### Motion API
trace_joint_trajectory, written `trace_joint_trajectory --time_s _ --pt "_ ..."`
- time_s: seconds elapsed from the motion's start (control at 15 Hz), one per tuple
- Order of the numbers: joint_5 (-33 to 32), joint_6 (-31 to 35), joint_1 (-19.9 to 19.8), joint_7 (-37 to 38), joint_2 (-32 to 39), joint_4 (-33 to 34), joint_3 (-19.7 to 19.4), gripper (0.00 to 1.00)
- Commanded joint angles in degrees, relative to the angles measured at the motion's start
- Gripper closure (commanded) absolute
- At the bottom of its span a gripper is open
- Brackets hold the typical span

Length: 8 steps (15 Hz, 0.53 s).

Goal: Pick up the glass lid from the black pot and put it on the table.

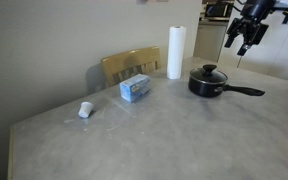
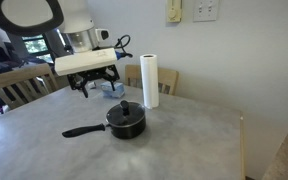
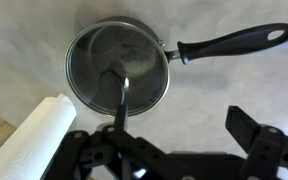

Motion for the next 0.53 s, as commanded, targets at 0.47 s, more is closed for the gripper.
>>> trace_joint_trajectory --time_s 0.47 --pt "-0.8 7.9 -7.8 -0.9 14.3 9.9 8.4 0.00"
